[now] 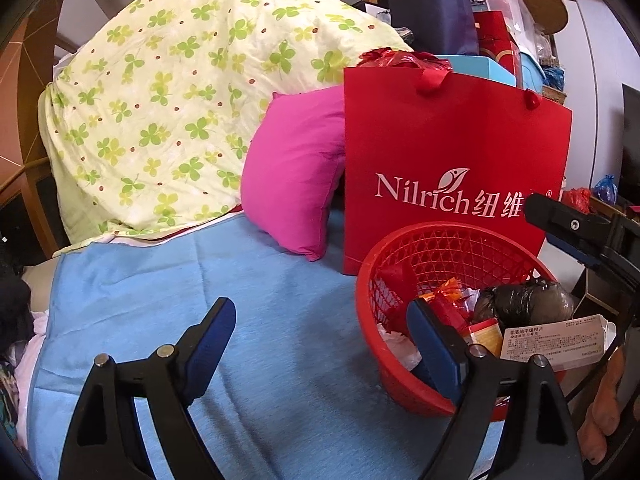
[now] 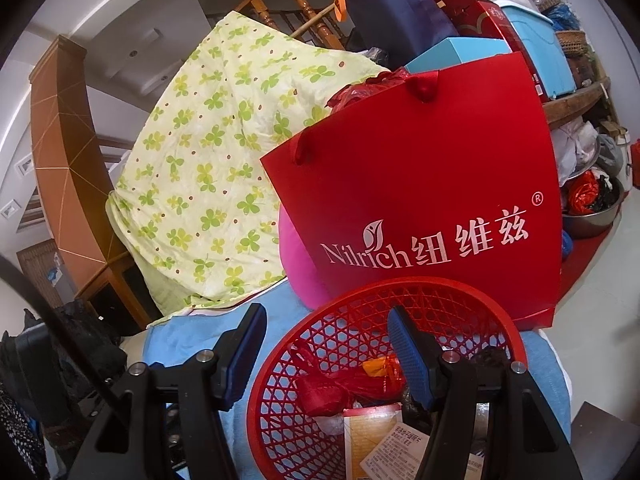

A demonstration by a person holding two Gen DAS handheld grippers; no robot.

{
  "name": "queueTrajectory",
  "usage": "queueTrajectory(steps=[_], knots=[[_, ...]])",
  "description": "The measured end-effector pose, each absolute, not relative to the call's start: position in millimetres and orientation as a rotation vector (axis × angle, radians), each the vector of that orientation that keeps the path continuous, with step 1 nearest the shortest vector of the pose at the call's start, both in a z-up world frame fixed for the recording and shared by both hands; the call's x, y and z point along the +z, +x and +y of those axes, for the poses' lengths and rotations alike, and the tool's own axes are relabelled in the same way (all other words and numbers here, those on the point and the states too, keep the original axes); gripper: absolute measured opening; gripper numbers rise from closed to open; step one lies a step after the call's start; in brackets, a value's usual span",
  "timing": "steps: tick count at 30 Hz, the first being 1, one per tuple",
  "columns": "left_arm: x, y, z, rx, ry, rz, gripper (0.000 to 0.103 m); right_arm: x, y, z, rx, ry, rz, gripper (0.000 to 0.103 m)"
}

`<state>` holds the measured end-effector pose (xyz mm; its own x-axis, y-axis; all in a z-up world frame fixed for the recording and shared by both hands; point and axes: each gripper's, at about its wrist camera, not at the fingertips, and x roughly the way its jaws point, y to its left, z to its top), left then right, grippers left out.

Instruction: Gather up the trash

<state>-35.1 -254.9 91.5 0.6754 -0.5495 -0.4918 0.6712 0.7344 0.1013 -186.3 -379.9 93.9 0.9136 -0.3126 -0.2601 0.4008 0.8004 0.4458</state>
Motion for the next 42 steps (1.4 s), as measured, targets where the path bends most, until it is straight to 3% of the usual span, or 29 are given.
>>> queueTrajectory(steps=[15, 19, 31, 42], knots=[[119, -89, -198, -0.569, 0.308, 0.438, 0.088, 134, -262, -321, -0.459, 0.346, 0.159, 0.07], [136, -108, -180, -0.519, 0.296, 0.414, 0.095, 145, -280, -301, -0.431, 0.312, 0.173, 0.071], [193, -174, -129, -0.44, 0.286, 0.307, 0.096, 181, -331, -257, -0.383, 0.266, 0.182, 0.074], [210, -201, -121, -0.414, 0.302, 0.32, 0.096, 190, -364, -248, -0.395, 0.264, 0.209, 0.077]])
